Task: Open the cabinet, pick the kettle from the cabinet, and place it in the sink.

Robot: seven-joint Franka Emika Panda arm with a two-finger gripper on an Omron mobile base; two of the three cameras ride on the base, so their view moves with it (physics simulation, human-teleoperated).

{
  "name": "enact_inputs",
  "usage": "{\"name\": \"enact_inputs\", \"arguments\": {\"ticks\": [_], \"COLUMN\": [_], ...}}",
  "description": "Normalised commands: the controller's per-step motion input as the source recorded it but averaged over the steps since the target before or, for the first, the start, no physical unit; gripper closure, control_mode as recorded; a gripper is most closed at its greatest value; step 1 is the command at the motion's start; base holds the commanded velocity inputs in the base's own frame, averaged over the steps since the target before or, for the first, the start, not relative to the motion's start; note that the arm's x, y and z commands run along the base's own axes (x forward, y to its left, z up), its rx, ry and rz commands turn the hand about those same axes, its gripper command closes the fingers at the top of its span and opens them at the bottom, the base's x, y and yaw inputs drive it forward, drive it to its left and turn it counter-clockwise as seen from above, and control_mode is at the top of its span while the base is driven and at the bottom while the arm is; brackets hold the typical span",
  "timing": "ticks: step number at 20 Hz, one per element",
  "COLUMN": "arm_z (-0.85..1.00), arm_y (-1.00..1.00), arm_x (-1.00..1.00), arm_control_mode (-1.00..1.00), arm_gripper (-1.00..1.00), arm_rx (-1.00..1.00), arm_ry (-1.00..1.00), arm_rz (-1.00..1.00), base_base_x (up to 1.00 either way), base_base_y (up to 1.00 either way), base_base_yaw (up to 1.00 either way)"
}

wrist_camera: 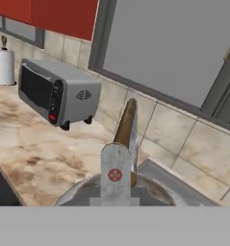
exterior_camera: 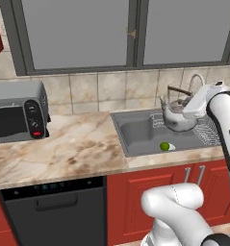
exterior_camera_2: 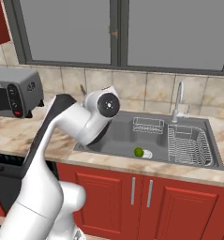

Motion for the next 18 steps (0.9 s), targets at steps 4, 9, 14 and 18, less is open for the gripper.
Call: {"name": "enact_inputs", "arguments": {"ticks": [4,9,14,18], "arm_z": [-0.21,-0.23,-0.28,-0.25], "arm_y": [-0.03,-0.06,-0.04,-0.07], "arm_x": [0.4,0.34,0.27,0.32], "arm_control_mode": [-1.0,-1.0,-1.0,-1.0], "arm_gripper": [1.0,1.0,1.0,1.0], "arm_rx": [0.0,0.0,0.0,0.0], "arm_ry": [0.14,0.13,0.0,0.0], "arm_rz": [0.14,0.19,0.17,0.1], "base_base_x": [0.0,0.0,0.0,0.0], "base_base_y": [0.0,0.0,0.0,0.0], "base_base_yaw": [0.0,0.0,0.0,0.0]}}
